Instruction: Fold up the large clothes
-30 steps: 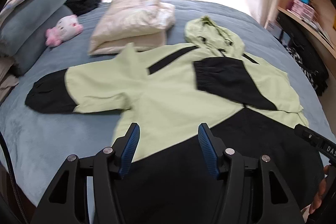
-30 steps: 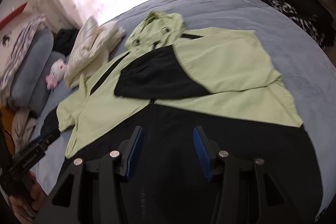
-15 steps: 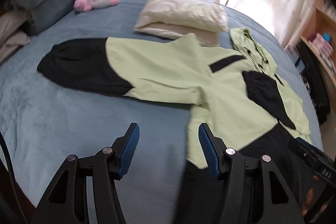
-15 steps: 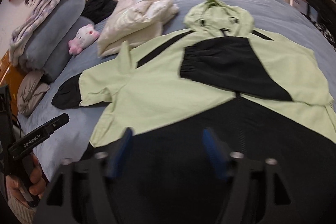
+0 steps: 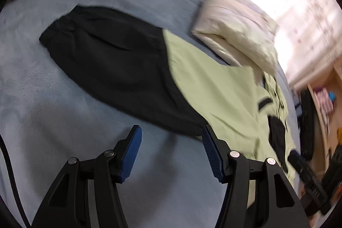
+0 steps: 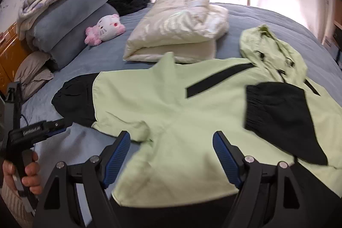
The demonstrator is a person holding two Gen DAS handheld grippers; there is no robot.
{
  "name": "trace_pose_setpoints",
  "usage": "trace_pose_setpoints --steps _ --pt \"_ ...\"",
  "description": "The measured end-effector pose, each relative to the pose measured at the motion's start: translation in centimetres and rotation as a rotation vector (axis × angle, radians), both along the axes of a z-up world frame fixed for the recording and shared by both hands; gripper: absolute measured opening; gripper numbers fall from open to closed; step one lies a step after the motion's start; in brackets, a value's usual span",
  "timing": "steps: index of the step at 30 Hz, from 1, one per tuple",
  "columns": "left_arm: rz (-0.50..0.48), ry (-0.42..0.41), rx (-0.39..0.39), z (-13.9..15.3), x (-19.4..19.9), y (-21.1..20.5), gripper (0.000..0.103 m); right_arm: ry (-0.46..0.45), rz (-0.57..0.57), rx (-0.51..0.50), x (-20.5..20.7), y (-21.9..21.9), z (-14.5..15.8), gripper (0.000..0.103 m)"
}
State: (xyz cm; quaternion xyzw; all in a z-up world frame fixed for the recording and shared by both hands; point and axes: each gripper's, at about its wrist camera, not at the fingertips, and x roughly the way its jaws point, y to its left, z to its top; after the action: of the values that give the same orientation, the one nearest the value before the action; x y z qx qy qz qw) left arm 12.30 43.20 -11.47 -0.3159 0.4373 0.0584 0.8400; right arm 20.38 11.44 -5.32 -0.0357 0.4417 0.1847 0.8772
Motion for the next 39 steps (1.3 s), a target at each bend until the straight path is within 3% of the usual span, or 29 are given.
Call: trace_pose_setpoints --steps 9,11,12,13,15,17,22,26,30,34,36,39 --pt "0.104 -0.013 -0.103 -3.3 3.6 5.3 0.055 0.001 0.040 -0.039 1.8 2.9 -2.2 0.080" --pt "0.132 -0.010 -0.099 -3.5 4.3 6.0 0.040 0.009 0.033 -0.049 2.1 2.9 -2.7 0.080" --pt "0.152 -0.005 -0.080 -3.6 4.6 6.3 0.018 0.020 0.028 -0.048 2.2 2.8 -3.1 0.080" --pt "0.166 0.005 -0.057 -3.6 4.9 6.4 0.006 0.033 0.026 -0.039 2.4 2.6 -3.3 0.080" --pt "0.185 0.000 -0.038 -3.2 4.9 6.4 0.003 0.064 0.013 -0.017 2.7 2.0 -3.8 0.080" --pt "0.181 -0.014 0.048 -1.5 4.7 5.1 0.002 0.082 0.010 -0.005 2.6 1.4 -4.0 0.080" --pt "0.090 -0.136 0.240 6.3 4.1 -1.2 0.001 0.060 0.009 -0.021 1.3 -0.8 -3.3 0.080" --pt "-0.035 -0.236 0.353 12.6 3.9 -8.5 0.001 0.050 -0.032 0.008 0.1 -4.3 -2.1 0.080" --pt "-0.172 -0.291 0.429 16.7 4.4 -16.8 0.001 0.019 -0.101 0.050 -1.3 -9.2 -0.2 0.080" --pt "-0.327 -0.330 0.446 17.5 5.5 -26.4 0.001 -0.011 -0.194 0.092 -2.6 -15.3 1.5 0.080" --pt "-0.396 -0.319 0.465 16.4 6.0 -31.4 0.003 -0.034 -0.241 0.100 -3.2 -18.4 2.2 0.080" --pt "-0.497 -0.277 0.555 12.6 6.6 -39.9 0.012 -0.054 -0.326 0.099 -4.3 -23.1 2.5 0.080"
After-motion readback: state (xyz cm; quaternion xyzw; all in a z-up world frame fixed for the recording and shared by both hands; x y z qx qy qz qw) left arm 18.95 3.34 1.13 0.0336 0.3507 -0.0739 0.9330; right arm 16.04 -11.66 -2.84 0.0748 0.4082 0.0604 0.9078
